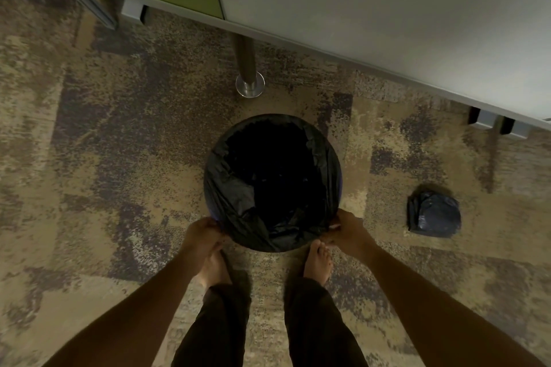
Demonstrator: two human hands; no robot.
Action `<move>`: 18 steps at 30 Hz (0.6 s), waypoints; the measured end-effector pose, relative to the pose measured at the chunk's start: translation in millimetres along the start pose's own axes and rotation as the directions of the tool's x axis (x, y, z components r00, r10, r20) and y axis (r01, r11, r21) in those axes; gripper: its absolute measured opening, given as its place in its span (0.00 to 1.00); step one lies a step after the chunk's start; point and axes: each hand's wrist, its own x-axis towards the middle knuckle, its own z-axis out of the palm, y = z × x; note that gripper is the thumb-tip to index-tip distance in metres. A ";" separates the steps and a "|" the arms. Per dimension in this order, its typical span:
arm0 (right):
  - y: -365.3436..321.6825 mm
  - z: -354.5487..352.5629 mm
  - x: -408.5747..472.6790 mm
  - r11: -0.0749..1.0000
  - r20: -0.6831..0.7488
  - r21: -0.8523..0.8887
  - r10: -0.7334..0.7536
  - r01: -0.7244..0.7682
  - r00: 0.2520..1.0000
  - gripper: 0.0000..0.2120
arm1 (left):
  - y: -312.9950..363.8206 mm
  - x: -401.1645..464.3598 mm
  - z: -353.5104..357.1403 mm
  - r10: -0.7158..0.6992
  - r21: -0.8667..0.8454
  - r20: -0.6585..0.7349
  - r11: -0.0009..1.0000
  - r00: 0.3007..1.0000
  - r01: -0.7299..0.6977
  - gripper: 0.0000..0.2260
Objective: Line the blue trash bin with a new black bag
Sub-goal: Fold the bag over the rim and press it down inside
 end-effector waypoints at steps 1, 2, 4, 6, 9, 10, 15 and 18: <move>-1.9 -7.6 -1.0 0.997 0.066 -0.074 -0.003 0.008 0.998 0.30 | 8.8 -0.7 -2.1 0.034 -0.095 -0.055 0.995 0.998 -0.039 0.12; -3.2 -15.0 -1.0 0.989 0.066 -0.148 -0.002 0.012 0.998 0.36 | 14.4 2.5 -4.0 0.082 -0.201 -0.105 0.974 0.991 -0.102 0.12; -7.9 -28.7 4.9 0.979 -0.202 -0.201 -0.066 0.025 0.977 0.32 | 26.9 1.6 -4.1 0.168 -0.299 -0.148 0.932 0.975 -0.206 0.09; -20.5 -38.8 12.6 0.987 -0.488 -0.140 -0.137 0.077 0.862 0.17 | 30.7 2.4 -2.7 0.254 -0.261 -0.152 0.922 0.955 -0.286 0.06; -40.8 -46.3 21.2 0.984 -0.552 -0.096 -0.178 0.150 0.815 0.20 | 25.9 4.6 0.5 0.337 -0.103 -0.235 0.924 0.912 -0.368 0.11; -44.8 -47.1 21.9 0.979 -0.551 -0.140 -0.204 0.151 0.809 0.21 | 23.8 4.9 1.1 0.364 -0.045 -0.275 0.920 0.890 -0.390 0.10; -52.9 -42.3 27.9 0.949 -0.572 -0.302 -0.257 0.090 0.779 0.13 | 20.6 4.4 2.3 0.507 0.249 -0.382 0.862 0.773 -0.442 0.09; -54.9 -42.1 26.4 0.946 -0.588 -0.319 -0.252 0.066 0.769 0.10 | 19.9 7.3 1.7 0.523 0.268 -0.397 0.852 0.754 -0.450 0.09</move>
